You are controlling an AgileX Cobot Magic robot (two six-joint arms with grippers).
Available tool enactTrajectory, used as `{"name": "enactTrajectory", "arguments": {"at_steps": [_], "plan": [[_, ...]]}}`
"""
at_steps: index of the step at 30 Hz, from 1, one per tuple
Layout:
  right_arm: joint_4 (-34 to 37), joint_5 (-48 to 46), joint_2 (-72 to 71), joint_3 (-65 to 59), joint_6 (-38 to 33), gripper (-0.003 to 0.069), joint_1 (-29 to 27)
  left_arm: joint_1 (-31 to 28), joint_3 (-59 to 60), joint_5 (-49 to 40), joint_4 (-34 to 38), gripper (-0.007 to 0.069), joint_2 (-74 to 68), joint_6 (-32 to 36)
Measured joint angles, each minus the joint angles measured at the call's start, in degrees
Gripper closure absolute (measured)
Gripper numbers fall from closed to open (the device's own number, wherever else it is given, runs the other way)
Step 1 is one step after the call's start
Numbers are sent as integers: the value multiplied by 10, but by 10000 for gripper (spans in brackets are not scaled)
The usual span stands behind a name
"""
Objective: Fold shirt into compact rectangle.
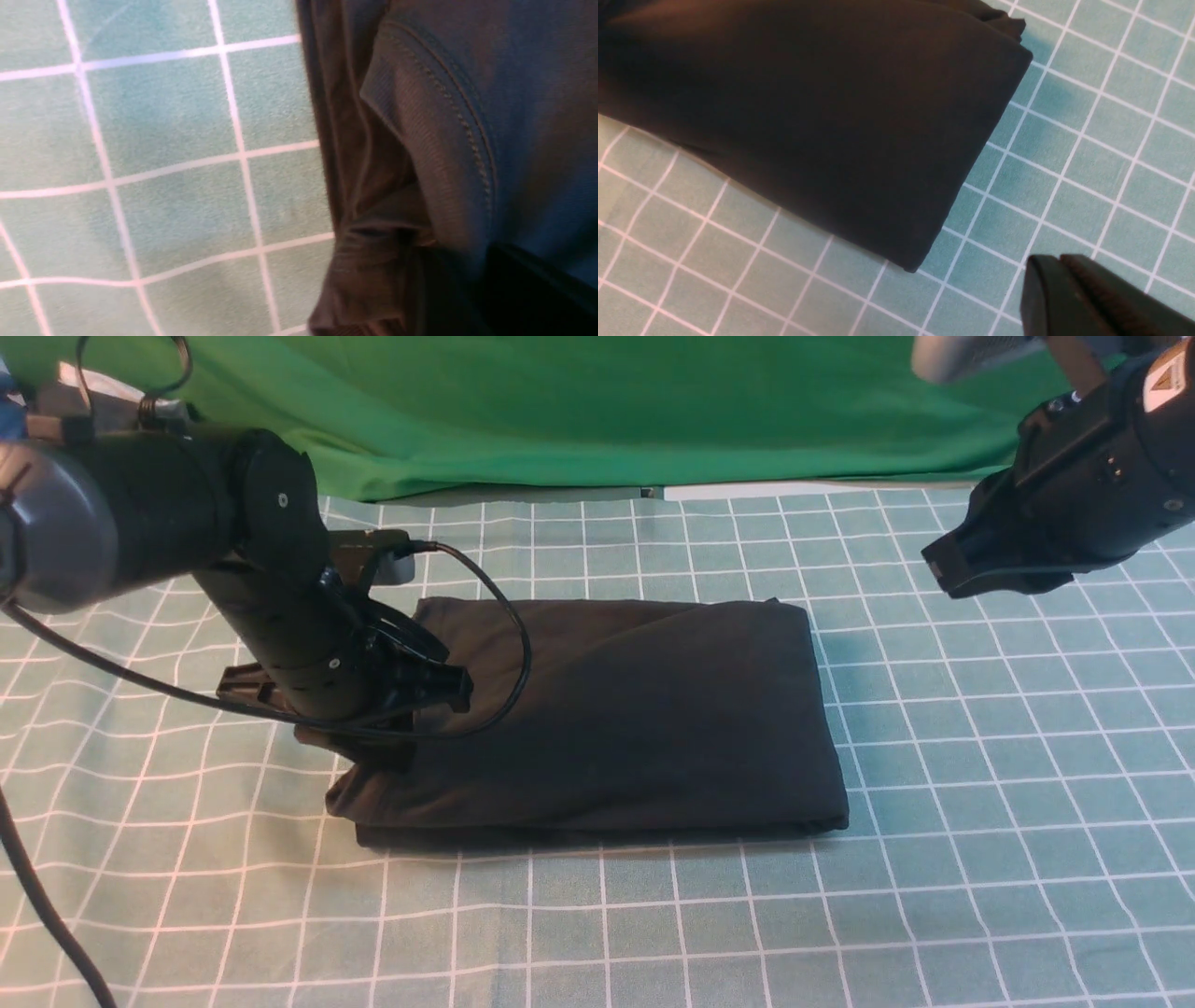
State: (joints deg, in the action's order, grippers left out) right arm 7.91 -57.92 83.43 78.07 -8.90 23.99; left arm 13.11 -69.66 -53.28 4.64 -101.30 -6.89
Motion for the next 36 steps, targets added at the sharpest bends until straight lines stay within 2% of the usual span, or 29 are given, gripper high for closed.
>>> {"name": "enactTrajectory", "arguments": {"at_steps": [3,4,5,7,9,13,15,18,21,24,29,36], "plan": [[0,0,0,0,0,632,0,0,-28,-41,-43,335,0,-25],[0,0,0,0,0,632,0,0,-28,-44,-43,326,0,-28],[0,0,0,0,0,632,0,0,-54,-73,-75,260,0,-48],[3,0,0,0,3,632,0,0,-85,-93,-93,217,4,-63],[8,0,1,0,6,634,0,0,-97,-93,-90,216,12,-64],[14,2,13,0,12,641,0,0,-107,-62,-27,316,45,-38],[34,11,36,0,14,641,0,0,-104,-37,59,465,62,23],[83,23,71,0,4,643,0,1,-80,-1,130,587,65,69],[141,37,113,0,-25,643,0,1,-25,45,146,615,59,80],[165,42,160,0,-40,643,0,1,49,108,148,621,50,80],[167,42,221,-15,-52,643,0,1,138,200,149,621,35,80],[149,86,260,-69,-51,643,0,0,164,234,155,619,12,80]]}}
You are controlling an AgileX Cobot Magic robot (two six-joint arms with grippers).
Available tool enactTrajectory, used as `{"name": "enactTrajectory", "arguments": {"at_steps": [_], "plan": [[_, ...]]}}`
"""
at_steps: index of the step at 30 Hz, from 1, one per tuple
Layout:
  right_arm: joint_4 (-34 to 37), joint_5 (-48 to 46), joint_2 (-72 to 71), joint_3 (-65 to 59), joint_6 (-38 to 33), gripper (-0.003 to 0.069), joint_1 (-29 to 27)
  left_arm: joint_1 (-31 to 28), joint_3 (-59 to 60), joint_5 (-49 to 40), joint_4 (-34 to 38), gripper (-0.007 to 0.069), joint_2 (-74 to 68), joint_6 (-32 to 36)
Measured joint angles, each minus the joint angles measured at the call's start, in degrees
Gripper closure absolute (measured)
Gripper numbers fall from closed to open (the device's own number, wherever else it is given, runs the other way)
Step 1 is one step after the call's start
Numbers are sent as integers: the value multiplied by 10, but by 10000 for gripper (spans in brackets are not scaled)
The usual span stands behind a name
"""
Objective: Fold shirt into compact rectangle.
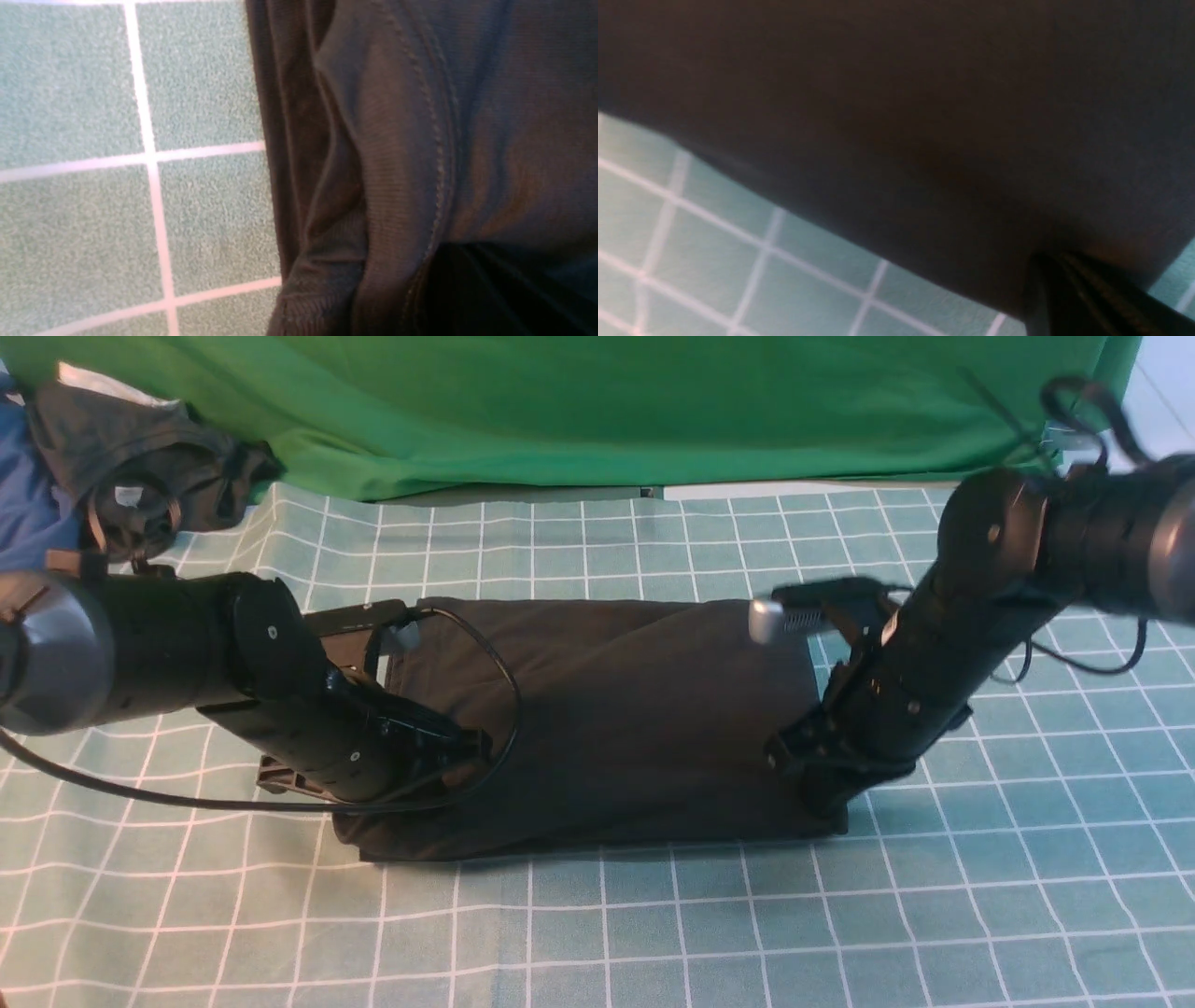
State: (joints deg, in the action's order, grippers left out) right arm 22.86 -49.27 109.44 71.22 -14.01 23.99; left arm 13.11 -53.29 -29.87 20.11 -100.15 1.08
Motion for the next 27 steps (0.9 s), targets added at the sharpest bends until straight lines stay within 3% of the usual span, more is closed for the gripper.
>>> {"name": "enactTrajectory", "arguments": {"at_steps": [16,27], "plan": [[-28,37,-115,23,25,641,0,0,-42,19,21,617,111,-7],[-21,12,-24,82,29,640,0,0,-34,18,37,617,38,16]]}}
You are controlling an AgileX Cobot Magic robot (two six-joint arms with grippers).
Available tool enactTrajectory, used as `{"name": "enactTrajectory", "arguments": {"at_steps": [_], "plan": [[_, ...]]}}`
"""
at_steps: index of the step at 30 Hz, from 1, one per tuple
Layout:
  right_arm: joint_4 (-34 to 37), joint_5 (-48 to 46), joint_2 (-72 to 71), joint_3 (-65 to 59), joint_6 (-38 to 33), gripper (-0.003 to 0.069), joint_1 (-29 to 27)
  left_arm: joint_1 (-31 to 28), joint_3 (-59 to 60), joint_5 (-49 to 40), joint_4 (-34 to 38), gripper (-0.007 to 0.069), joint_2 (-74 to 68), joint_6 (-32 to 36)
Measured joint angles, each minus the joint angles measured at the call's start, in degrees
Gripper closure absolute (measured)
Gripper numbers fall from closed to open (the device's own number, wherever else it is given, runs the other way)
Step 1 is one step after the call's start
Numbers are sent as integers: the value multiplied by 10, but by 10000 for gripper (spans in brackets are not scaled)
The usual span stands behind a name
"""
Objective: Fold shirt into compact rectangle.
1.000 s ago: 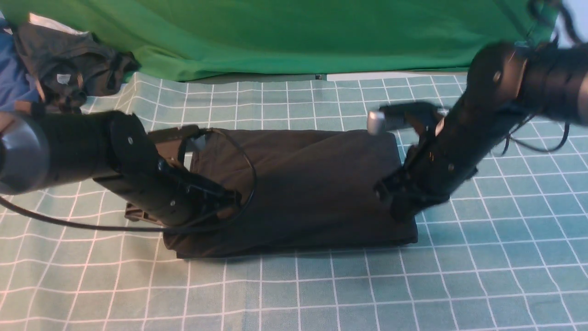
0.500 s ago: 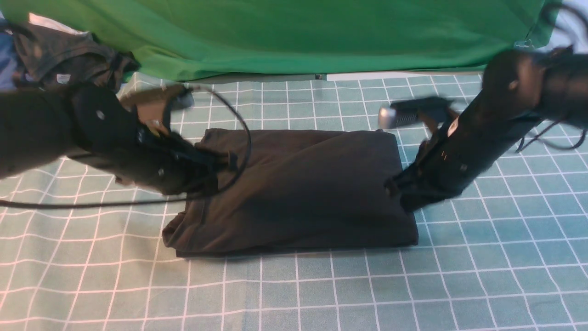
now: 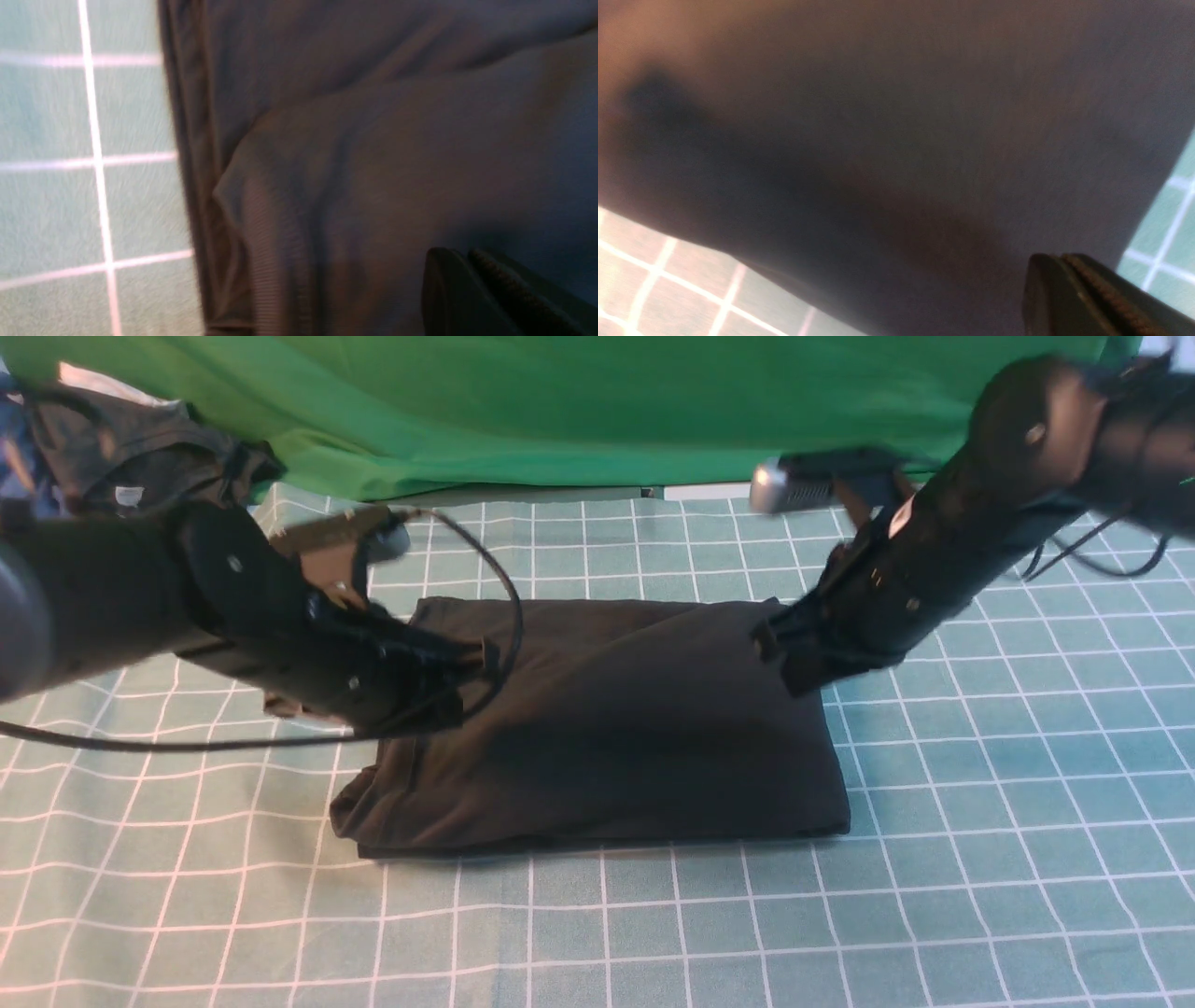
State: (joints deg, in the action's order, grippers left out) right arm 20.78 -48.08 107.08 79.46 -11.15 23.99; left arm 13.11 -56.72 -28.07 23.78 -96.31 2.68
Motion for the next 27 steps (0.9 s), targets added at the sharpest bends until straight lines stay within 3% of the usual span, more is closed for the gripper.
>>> {"name": "enactTrajectory", "arguments": {"at_steps": [6,12,27], "plan": [[-24,-10,36,-1,0,640,-2,-6,9,-5,-44,617,-47,-27],[-43,-36,-44,-1,0,640,-11,-28,-18,-57,-64,617,20,-32],[-118,74,-491,-12,-1,640,-17,-34,-37,-144,-96,617,482,-35]]}}
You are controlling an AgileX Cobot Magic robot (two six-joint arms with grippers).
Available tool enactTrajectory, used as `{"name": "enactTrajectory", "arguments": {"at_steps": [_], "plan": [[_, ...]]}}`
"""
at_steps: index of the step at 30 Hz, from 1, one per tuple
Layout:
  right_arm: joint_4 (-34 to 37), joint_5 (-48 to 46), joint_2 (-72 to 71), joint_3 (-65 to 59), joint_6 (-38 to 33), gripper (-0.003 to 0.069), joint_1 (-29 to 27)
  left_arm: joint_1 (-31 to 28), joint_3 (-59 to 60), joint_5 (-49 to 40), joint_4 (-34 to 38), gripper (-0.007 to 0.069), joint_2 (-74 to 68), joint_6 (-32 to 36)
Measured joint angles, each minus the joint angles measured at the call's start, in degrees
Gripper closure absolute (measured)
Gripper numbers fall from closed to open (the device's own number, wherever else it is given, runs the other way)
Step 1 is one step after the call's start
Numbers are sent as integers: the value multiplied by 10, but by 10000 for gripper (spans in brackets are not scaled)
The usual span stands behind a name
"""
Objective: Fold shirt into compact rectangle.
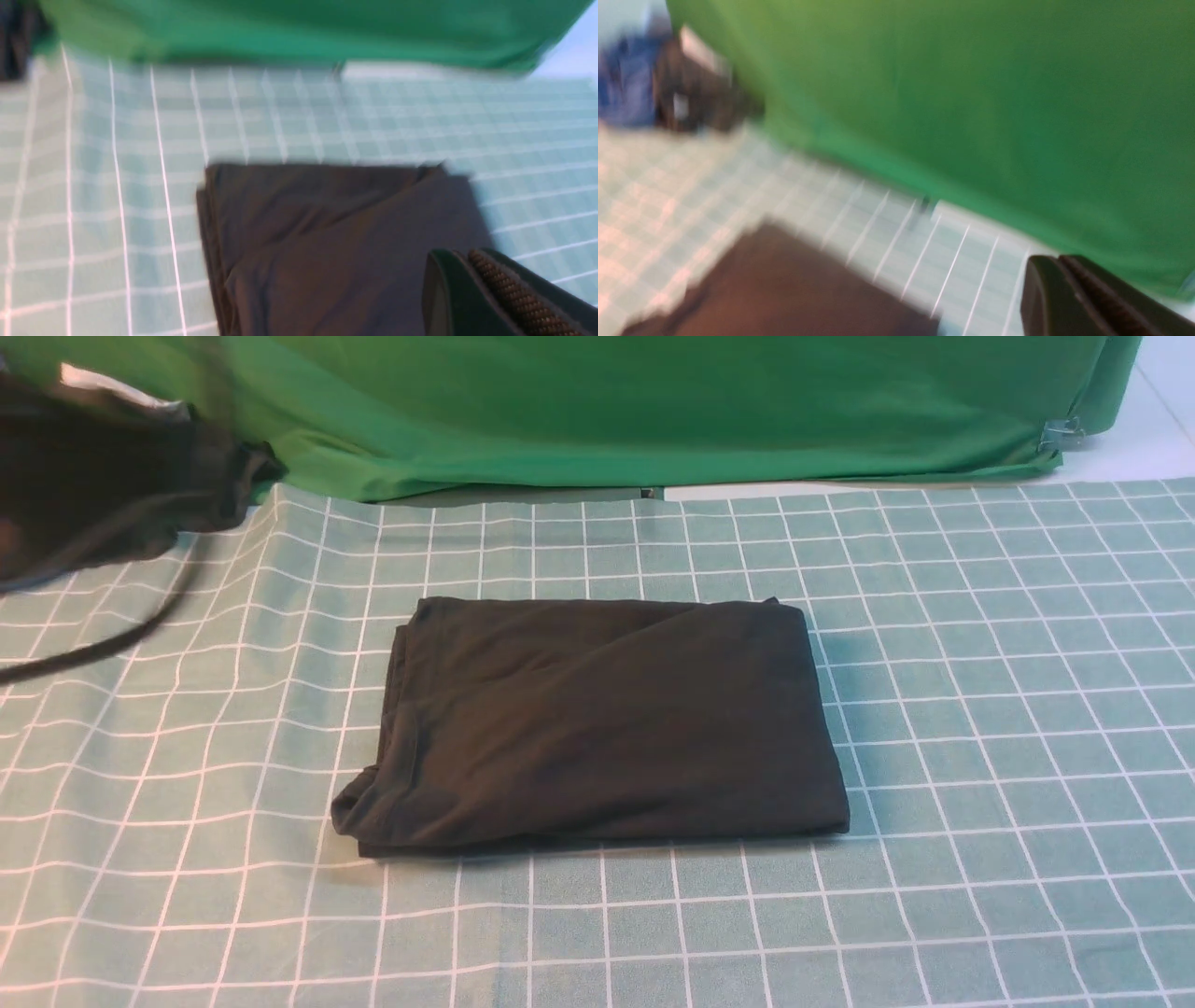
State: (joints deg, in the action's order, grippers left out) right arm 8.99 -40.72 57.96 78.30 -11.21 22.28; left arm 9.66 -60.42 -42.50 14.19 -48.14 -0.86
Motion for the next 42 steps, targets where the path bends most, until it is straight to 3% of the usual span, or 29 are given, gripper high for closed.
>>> {"name": "enactTrajectory", "arguments": {"at_steps": [7,13,19,26,42], "plan": [[-26,162,-197,-142,0,640,0,0,30,-14,-7,617,189,3],[-38,361,-414,-371,-1,640,0,0,130,-12,-41,617,341,9],[-39,513,-532,-505,0,633,0,0,228,83,-38,617,393,9],[-39,549,-558,-515,1,550,0,0,258,202,19,614,384,9],[-39,540,-558,-515,2,482,0,0,258,211,20,613,384,9]]}}
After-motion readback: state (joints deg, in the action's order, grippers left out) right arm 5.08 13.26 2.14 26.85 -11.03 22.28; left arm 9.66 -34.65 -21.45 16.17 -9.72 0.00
